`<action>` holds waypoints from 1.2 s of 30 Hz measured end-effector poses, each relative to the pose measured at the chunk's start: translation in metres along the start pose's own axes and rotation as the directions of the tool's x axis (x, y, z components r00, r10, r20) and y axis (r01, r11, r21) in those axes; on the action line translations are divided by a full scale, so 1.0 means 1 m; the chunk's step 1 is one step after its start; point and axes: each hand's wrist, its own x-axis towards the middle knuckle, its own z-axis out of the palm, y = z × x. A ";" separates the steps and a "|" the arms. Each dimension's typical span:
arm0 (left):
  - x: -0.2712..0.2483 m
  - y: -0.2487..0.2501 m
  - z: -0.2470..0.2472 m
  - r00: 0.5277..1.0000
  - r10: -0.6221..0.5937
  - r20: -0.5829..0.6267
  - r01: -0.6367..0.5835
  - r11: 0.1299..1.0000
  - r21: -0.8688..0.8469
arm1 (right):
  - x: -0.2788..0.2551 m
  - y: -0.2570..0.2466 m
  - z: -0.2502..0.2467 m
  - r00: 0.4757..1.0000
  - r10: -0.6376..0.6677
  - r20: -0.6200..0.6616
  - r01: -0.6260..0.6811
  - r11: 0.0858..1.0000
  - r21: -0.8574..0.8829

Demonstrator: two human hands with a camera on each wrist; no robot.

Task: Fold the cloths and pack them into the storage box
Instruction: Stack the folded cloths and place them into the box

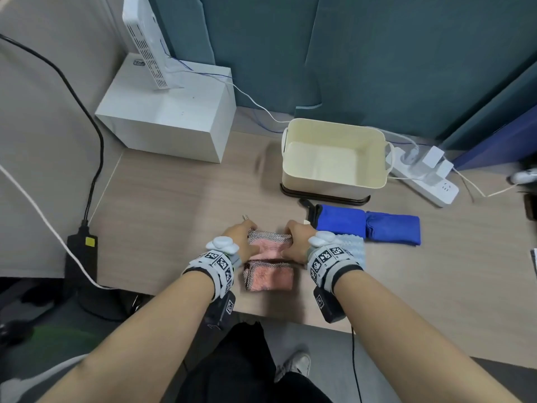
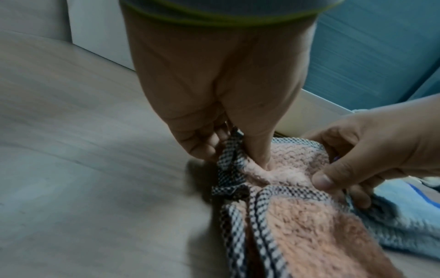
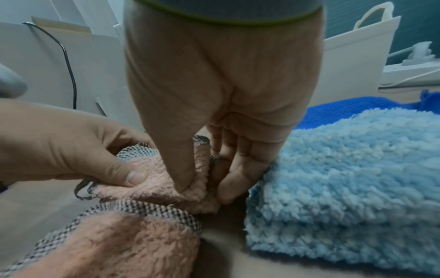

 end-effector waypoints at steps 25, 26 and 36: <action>-0.057 0.006 -0.004 0.991 -0.089 -0.101 0.054 0.950 -0.307 | -0.067 -0.004 0.004 0.985 -0.127 -0.113 0.166 0.859 0.483; -0.061 0.003 0.003 0.990 -0.108 -0.092 0.074 0.947 -0.314 | -0.070 -0.002 0.011 0.988 -0.119 -0.100 0.153 0.870 0.469; -0.074 -0.010 0.038 0.984 -0.120 -0.135 0.095 0.980 -0.175 | -0.067 0.018 0.055 0.996 -0.022 -0.081 0.052 0.918 0.394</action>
